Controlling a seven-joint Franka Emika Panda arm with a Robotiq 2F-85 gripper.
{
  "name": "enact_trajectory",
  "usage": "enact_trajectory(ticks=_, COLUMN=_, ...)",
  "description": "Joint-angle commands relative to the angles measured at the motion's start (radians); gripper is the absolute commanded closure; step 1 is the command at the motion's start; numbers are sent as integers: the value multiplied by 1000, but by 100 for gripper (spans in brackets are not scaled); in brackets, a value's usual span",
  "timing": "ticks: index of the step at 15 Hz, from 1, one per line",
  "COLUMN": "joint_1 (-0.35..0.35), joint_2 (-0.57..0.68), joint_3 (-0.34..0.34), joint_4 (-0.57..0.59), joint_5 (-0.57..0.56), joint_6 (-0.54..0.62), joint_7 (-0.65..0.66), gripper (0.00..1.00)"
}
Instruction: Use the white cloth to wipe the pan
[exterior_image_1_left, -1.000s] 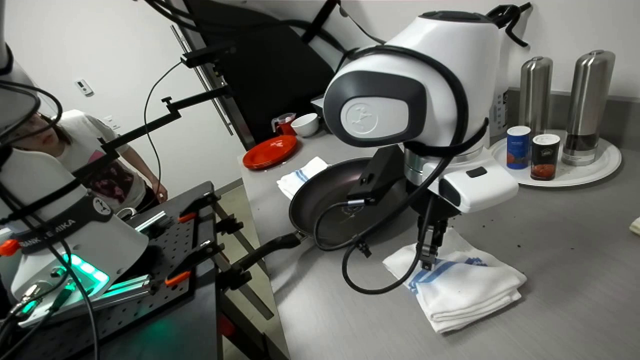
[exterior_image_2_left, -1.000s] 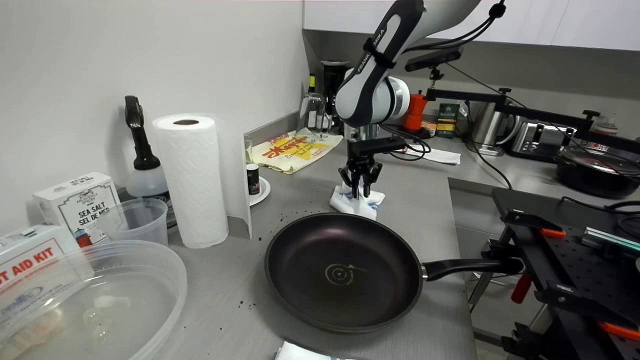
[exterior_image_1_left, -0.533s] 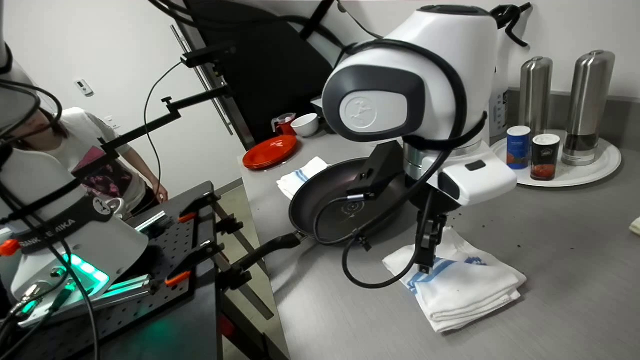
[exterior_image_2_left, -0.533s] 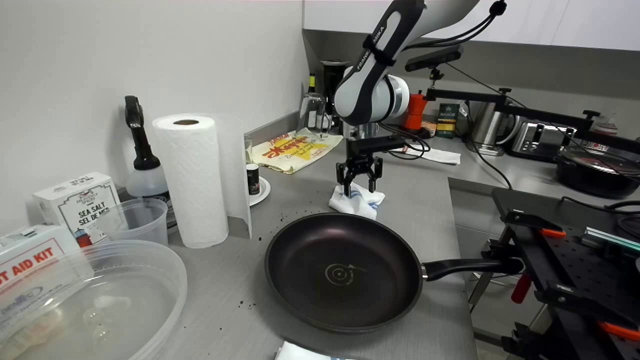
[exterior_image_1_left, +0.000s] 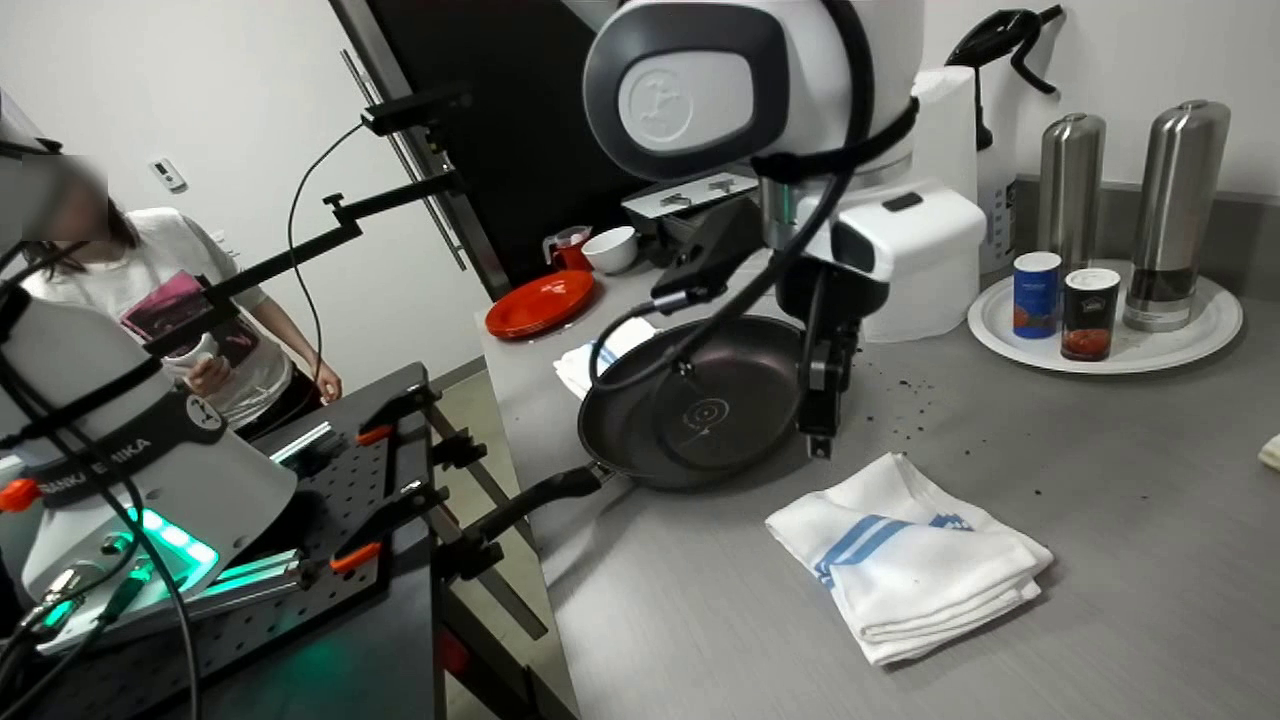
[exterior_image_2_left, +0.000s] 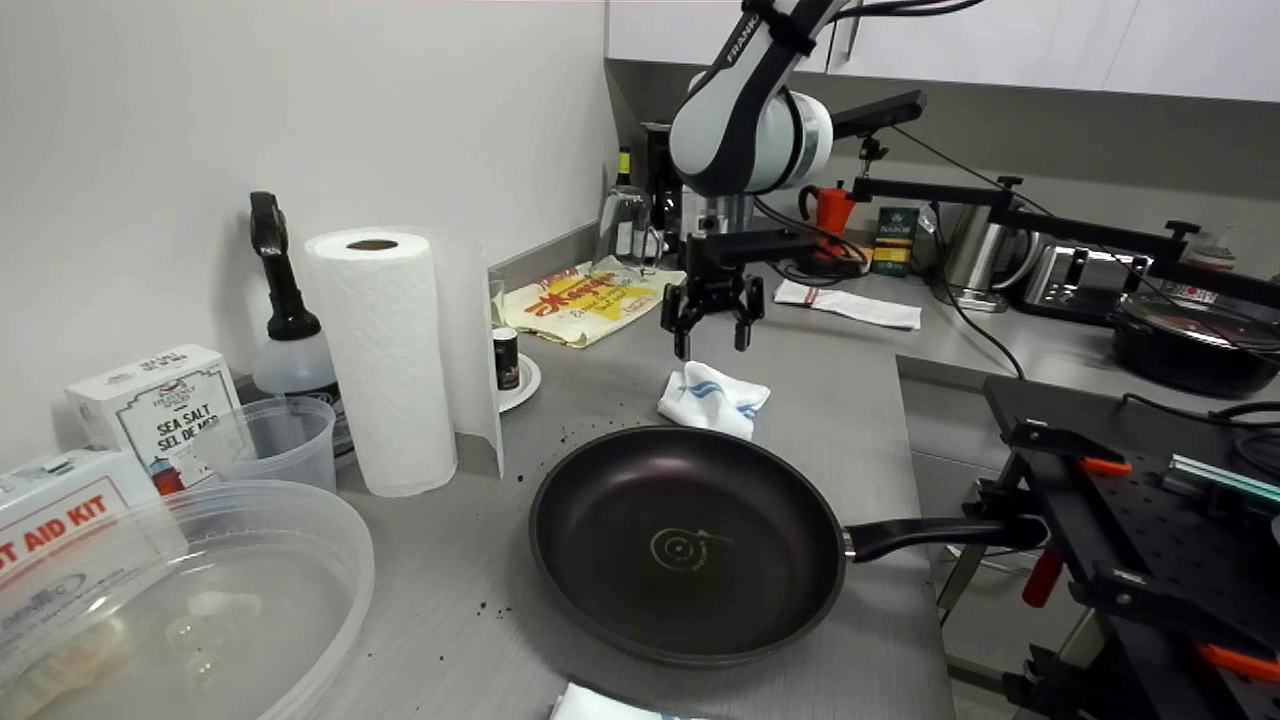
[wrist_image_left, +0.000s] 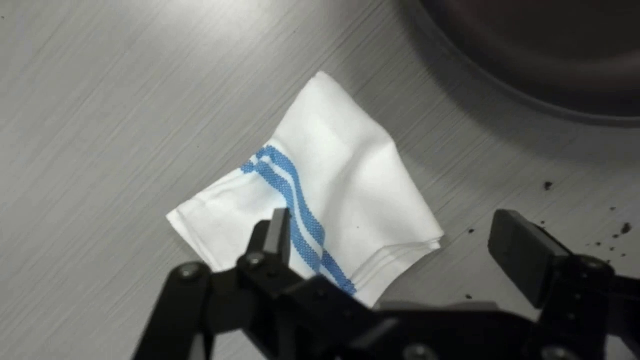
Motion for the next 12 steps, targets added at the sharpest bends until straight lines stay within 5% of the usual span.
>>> enact_trajectory(ticks=1, joint_1=67, joint_2=-213, joint_3=-1, joint_4=-211, joint_5=-58, joint_6=-3, joint_7=-31, gripper=0)
enact_trajectory(ticks=12, joint_1=237, joint_2=-748, joint_3=71, joint_4=-757, joint_5=-277, joint_6=19, joint_7=24, gripper=0)
